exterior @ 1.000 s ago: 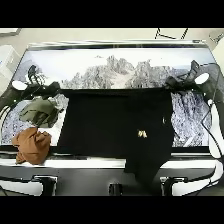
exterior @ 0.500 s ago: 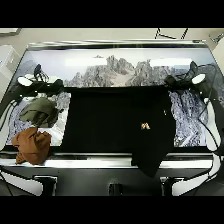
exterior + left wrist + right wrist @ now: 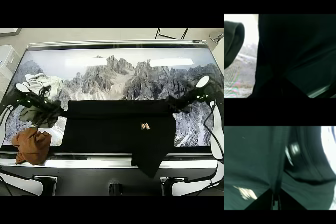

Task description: Fold the clothes and pants, and hang the long-sleeved shirts on hangers.

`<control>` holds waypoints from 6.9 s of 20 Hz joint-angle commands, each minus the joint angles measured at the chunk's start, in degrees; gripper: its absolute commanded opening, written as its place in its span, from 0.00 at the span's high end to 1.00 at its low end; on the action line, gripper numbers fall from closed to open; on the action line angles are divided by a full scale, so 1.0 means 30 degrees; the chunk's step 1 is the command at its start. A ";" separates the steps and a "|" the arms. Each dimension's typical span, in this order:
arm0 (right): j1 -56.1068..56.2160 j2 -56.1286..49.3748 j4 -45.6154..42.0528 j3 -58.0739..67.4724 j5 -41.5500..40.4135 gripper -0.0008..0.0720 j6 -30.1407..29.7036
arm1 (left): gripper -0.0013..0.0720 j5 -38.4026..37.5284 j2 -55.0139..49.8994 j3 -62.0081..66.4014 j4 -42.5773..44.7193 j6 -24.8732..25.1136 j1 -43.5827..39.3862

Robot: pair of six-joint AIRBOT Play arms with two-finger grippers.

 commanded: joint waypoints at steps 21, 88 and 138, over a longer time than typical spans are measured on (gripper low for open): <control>-0.3483 0.6615 -0.3075 -0.6448 0.4663 0.21 -0.0306 | 0.38 -0.0350 0.6135 -1.1169 0.1617 0.2776 0.2040; -0.6834 -0.2251 0.4058 -0.0051 0.1457 0.00 -0.2645 | 0.08 -0.0605 -0.0772 0.6594 -0.3898 -0.2135 0.2208; 0.6528 0.1931 1.1876 -0.0444 -0.3847 0.94 -0.0058 | 0.96 0.7970 0.0809 0.6972 -0.0510 -0.3891 -0.8539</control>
